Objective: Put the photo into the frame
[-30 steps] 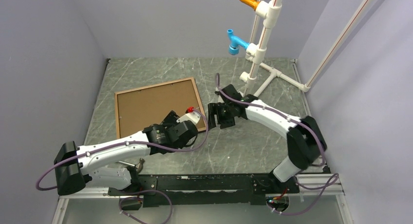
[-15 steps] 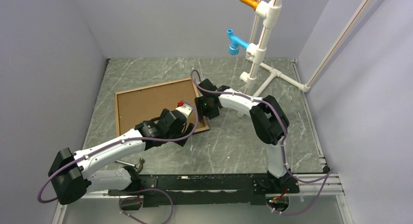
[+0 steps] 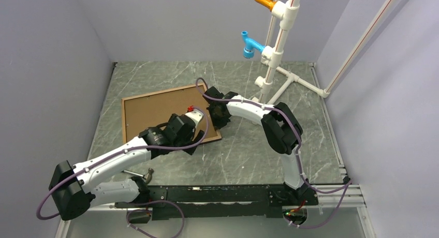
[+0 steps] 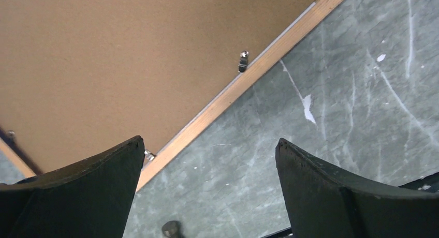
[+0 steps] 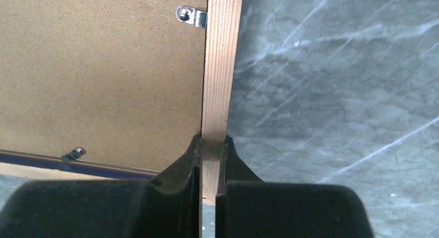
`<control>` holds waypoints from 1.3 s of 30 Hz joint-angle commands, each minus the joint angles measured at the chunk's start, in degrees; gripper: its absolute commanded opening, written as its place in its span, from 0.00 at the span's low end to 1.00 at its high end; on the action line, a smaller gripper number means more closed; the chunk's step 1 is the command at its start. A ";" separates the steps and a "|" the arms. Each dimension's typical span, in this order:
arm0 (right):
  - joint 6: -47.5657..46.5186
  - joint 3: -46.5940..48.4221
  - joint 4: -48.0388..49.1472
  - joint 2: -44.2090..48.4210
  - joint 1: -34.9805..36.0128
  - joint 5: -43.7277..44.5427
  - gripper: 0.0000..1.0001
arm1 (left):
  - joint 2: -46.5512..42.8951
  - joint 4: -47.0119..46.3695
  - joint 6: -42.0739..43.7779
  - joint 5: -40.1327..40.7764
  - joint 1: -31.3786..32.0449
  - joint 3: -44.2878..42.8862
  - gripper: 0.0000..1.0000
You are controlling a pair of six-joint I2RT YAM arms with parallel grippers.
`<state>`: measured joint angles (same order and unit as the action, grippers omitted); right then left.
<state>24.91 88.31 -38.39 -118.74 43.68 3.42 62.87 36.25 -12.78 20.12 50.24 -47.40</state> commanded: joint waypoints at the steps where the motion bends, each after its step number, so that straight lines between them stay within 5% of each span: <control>1: -2.38 4.85 -10.23 2.23 0.09 -2.83 0.00 | 1.89 4.16 4.76 5.00 3.07 -5.36 0.99; 12: -3.57 17.29 -22.04 5.95 -2.40 -13.94 0.00 | 8.56 9.56 6.98 16.82 14.77 -8.79 0.97; 27: -3.72 11.02 -20.01 13.94 -4.38 -28.35 0.00 | 18.49 18.82 -1.65 35.95 18.67 -10.07 0.85; 31: -3.50 7.66 -18.69 15.82 -4.39 -29.48 0.00 | 20.26 20.46 -3.21 38.37 18.67 -10.10 0.67; 39: -2.61 0.95 -14.20 19.00 -4.39 -32.19 0.02 | 17.98 23.36 -4.28 40.44 18.67 -11.37 0.03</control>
<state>24.14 91.85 -51.05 -104.22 38.59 -22.00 84.07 59.66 -9.61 53.87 70.70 -55.64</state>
